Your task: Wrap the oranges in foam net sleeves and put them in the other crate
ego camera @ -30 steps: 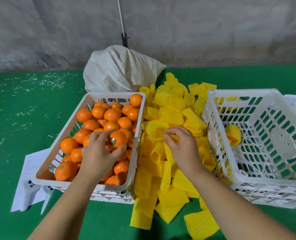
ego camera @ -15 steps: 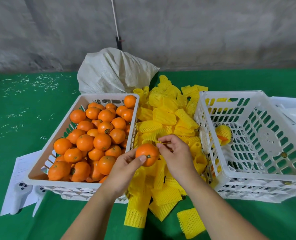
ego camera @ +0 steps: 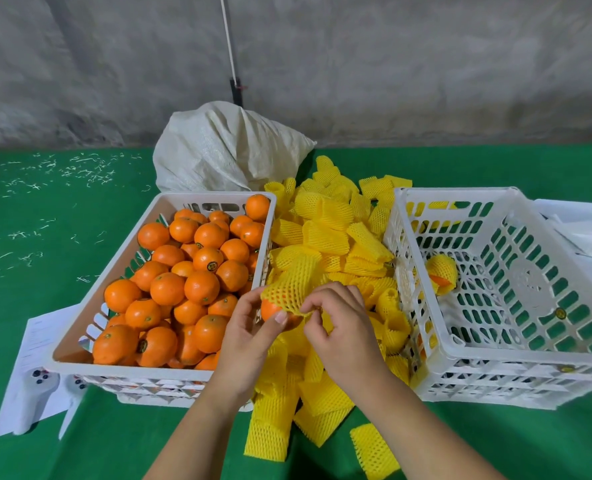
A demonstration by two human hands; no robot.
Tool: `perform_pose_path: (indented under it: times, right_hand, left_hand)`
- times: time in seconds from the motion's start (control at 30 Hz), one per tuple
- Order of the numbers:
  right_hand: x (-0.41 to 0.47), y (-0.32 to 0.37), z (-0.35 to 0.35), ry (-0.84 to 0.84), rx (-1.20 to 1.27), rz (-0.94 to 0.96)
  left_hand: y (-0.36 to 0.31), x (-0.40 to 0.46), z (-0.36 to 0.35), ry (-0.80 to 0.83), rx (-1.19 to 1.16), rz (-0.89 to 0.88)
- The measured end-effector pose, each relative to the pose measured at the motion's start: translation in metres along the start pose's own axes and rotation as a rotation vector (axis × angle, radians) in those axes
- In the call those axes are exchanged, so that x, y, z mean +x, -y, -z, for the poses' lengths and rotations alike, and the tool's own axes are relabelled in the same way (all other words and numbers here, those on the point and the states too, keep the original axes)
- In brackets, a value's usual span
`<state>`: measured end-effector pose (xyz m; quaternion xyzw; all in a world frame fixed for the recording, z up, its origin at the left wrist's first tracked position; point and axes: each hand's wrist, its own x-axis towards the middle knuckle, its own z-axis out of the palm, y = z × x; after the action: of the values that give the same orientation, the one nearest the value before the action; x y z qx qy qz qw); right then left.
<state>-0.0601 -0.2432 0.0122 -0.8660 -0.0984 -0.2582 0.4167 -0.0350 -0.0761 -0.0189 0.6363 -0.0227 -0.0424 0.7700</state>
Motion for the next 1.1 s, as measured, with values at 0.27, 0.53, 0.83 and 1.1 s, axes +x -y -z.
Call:
perform_pose_path:
  times: [0.27, 0.53, 0.83, 1.1]
  right_hand:
    - [0.001, -0.006, -0.002, 0.086, 0.236, -0.259]
    - [0.006, 0.013, 0.002, -0.084, 0.241, -0.187]
    - [0.010, -0.006, 0.003, 0.011, -0.016, -0.123]
    - [0.009, 0.002, -0.005, 0.109, 0.337, -0.344]
  left_hand:
    - [-0.002, 0.004, 0.009, 0.187, -0.165, 0.128]
    - [0.005, 0.001, 0.004, 0.137, -0.031, 0.029]
    - [0.009, 0.001, 0.008, 0.034, -0.056, 0.013]
    - [0.007, 0.005, 0.017, 0.079, -0.066, 0.040]
